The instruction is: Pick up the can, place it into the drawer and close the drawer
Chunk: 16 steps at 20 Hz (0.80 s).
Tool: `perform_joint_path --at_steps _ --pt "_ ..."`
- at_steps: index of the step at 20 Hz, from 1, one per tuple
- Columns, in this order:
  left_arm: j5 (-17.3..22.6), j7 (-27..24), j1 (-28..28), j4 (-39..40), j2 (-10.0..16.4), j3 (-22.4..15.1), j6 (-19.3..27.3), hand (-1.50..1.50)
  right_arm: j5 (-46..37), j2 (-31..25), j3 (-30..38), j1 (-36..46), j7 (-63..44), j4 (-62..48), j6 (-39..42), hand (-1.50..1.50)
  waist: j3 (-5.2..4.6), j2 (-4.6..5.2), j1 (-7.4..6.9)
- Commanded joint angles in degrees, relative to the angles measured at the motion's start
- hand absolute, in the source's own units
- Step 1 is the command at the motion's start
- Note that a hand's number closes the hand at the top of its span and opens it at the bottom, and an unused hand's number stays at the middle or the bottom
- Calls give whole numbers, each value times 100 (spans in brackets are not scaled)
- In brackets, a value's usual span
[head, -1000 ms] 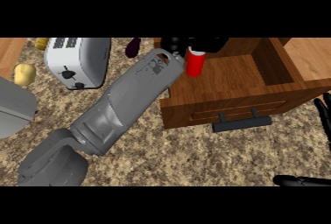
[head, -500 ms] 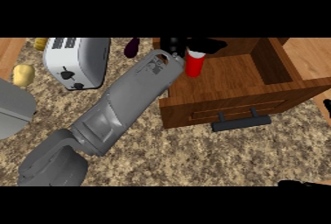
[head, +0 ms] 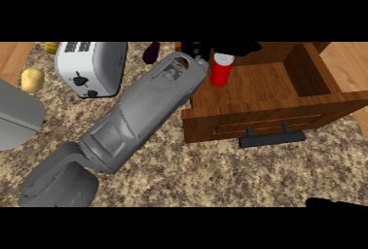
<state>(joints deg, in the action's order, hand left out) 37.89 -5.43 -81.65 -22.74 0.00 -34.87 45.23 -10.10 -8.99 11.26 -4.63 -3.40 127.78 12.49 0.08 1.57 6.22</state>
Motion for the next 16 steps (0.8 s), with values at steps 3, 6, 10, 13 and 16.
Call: perform_joint_path --at_steps 3,6,10,13,16 --pt "262 -203 -44 -175 0 13 192 -150 -834 -441 -95 474 81 -145 -23 -150 -3 -22 -147" --pt "277 -368 -123 -52 0 127 266 -150 -1727 -501 -506 225 406 -192 -118 -150 -3 -32 -208" --pt "248 -243 -160 -119 0 17 287 -150 -2850 -606 -1012 392 371 -556 -352 -150 -5 -82 -408" --pt "268 109 -222 -382 0 -105 307 -150 -3693 -443 -1518 636 292 -1077 -708 -150 -6 -127 -549" --pt "198 -4 -8 -358 0 41 249 -150 -4309 -452 -1824 866 152 -1578 -823 -150 -10 -142 -673"
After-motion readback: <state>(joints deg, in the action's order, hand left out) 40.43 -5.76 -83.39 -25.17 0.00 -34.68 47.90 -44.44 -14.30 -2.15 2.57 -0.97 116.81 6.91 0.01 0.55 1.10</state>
